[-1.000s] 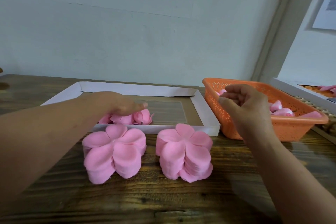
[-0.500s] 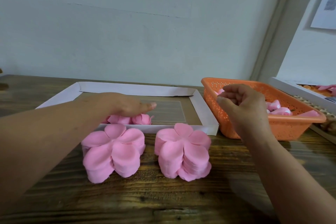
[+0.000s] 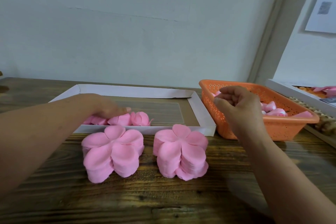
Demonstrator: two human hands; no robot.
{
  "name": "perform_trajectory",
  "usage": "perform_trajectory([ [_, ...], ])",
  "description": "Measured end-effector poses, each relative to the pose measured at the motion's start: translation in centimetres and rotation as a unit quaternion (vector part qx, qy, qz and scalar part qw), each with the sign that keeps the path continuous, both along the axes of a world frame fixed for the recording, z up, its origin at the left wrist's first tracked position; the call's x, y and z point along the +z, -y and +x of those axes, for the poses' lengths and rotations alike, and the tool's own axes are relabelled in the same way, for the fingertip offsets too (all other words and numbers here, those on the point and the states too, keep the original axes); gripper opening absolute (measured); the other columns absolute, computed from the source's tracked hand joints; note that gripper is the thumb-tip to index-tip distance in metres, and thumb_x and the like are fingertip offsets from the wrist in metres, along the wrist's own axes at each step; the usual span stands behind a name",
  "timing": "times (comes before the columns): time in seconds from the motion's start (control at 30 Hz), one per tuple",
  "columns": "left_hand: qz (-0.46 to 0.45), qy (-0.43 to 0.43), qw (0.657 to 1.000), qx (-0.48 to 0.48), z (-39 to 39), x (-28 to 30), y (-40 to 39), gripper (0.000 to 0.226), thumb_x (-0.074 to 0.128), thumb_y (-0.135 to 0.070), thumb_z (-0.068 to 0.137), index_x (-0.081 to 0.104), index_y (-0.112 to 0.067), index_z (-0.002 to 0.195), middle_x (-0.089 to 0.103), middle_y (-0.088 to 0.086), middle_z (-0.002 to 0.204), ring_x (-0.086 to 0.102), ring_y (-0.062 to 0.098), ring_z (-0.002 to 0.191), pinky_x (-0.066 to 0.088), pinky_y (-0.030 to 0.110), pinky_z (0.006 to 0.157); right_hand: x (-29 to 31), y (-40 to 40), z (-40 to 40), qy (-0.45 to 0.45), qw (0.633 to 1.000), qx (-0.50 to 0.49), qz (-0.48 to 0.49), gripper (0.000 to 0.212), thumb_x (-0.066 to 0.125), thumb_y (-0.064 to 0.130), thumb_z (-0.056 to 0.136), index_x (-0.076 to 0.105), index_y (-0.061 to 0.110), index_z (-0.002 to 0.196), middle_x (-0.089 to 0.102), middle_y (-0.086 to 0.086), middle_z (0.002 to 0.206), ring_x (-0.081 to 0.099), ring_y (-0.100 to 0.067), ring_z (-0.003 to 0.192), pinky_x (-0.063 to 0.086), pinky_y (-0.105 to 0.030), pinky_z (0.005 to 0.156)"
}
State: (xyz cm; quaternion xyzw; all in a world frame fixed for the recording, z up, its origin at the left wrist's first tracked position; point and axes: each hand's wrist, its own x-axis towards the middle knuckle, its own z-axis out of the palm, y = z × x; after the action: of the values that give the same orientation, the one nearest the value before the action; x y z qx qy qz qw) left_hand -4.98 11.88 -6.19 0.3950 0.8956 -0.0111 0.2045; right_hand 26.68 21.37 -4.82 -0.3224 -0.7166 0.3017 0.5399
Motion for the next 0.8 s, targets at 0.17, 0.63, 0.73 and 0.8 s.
perform_trajectory([
  [0.17, 0.049, -0.038, 0.998, -0.029, 2.0, 1.4, 0.6, 0.066, 0.032, -0.061, 0.094, 0.057, -0.008, 0.123, 0.058, 0.013, 0.119, 0.054, 0.029, 0.106, 0.043, 0.029, 0.073, 1.9, -1.7, 1.2, -0.048, 0.998, -0.027, -0.019, 0.018, 0.066, 0.003, 0.080, 0.065, 0.014, 0.094, 0.067, -0.001, 0.077, 0.062, -0.010, 0.065, 0.049, -0.021, 0.059],
  [0.63, 0.193, -0.042, 0.909, -0.366, 15.1, 1.2, -1.2, 0.013, 0.052, -0.020, 0.094, 0.065, -0.016, 0.094, 0.065, 0.006, 0.092, 0.049, 0.016, 0.073, 0.033, 0.026, 0.057, 4.0, -13.3, 5.3, 0.590, 0.785, -0.151, -0.109, 0.037, 0.074, 0.022, 0.079, 0.065, 0.002, 0.109, 0.066, -0.013, 0.099, 0.061, -0.025, 0.080, 0.052, -0.030, 0.074],
  [0.73, 0.212, -0.069, 0.914, -0.340, 15.2, 1.0, -1.4, 0.035, 0.058, -0.017, 0.089, 0.062, -0.019, 0.124, 0.065, 0.001, 0.121, 0.057, 0.016, 0.099, 0.042, 0.023, 0.075, 3.5, -14.3, 5.4, 0.664, 0.729, -0.153, -0.066, 0.035, 0.066, 0.011, 0.080, 0.063, 0.007, 0.115, 0.064, -0.009, 0.107, 0.061, -0.023, 0.096, 0.051, -0.030, 0.087],
  [0.8, 0.220, -0.078, 0.912, -0.339, 15.2, 1.0, -1.4, 0.043, 0.060, -0.018, 0.088, 0.057, -0.021, 0.131, 0.059, 0.001, 0.132, 0.054, 0.019, 0.117, 0.045, 0.027, 0.090, 3.5, -14.7, 5.2, 0.692, 0.705, -0.144, -0.055, 0.029, 0.062, 0.009, 0.082, 0.065, 0.008, 0.111, 0.066, -0.009, 0.109, 0.063, -0.022, 0.099, 0.052, -0.031, 0.087],
])
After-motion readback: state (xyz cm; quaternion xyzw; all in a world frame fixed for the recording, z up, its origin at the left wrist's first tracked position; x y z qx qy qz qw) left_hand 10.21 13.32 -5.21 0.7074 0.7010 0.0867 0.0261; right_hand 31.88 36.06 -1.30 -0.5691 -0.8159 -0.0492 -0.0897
